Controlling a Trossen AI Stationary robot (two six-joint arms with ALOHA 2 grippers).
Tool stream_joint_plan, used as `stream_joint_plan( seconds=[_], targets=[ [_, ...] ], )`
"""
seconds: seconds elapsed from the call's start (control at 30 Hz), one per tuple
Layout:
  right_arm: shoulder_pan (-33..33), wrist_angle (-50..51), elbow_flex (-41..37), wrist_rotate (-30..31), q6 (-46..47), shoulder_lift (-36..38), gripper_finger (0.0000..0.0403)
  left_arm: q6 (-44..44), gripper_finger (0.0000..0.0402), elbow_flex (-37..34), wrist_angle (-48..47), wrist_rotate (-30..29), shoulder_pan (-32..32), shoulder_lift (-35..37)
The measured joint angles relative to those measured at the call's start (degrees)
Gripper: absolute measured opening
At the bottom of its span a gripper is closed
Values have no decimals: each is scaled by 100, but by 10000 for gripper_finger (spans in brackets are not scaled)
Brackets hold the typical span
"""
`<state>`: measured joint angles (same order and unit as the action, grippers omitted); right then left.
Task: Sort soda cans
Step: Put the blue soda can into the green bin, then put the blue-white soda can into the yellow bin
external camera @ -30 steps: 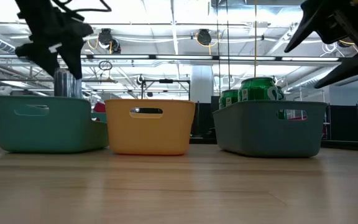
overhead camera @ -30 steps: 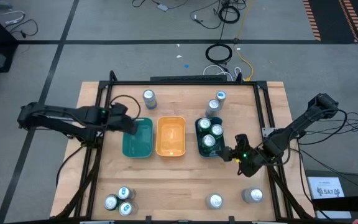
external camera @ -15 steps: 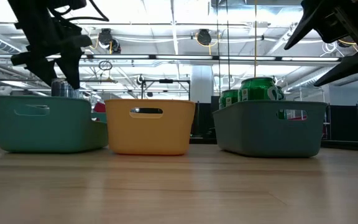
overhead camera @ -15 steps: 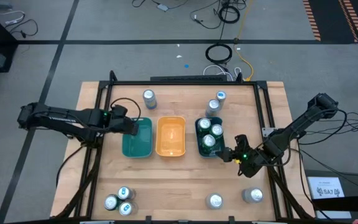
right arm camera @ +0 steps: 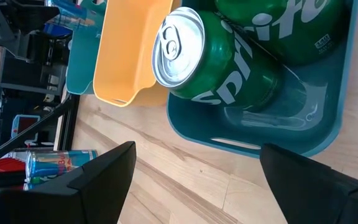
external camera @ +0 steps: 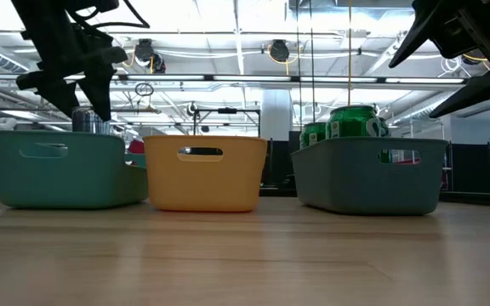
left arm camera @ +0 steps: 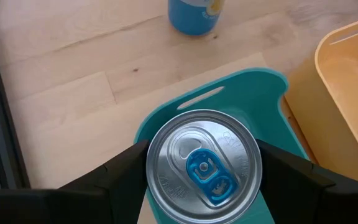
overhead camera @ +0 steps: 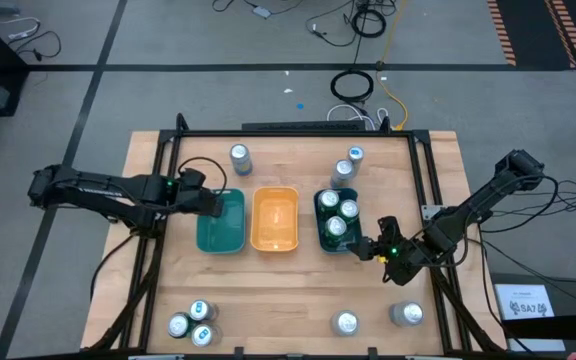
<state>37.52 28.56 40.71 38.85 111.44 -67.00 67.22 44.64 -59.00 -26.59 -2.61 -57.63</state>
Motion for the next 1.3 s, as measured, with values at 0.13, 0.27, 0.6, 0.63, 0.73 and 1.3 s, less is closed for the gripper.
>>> stream_joint_plan(
  seconds=[0.13,0.27,0.6,0.63,0.73,1.3],
  targets=[
    [0,-2,0,0,-1,0,336,-4,292,2,20,-2,0,0],
    [0,-2,0,-2,-47,0,336,-7,314,4,17,-1,0,0],
    [0,-4,0,-15,-109,0,336,-54,327,210,-63,536,0,0],
    [0,-4,0,-15,-113,0,336,-56,327,253,-73,584,0,0],
    [0,-5,0,-37,-156,0,336,-59,327,363,-86,764,2,0],
    [0,-31,160,-88,146,2,336,-673,327,1437,-1924,450,-4,45]
  ],
)
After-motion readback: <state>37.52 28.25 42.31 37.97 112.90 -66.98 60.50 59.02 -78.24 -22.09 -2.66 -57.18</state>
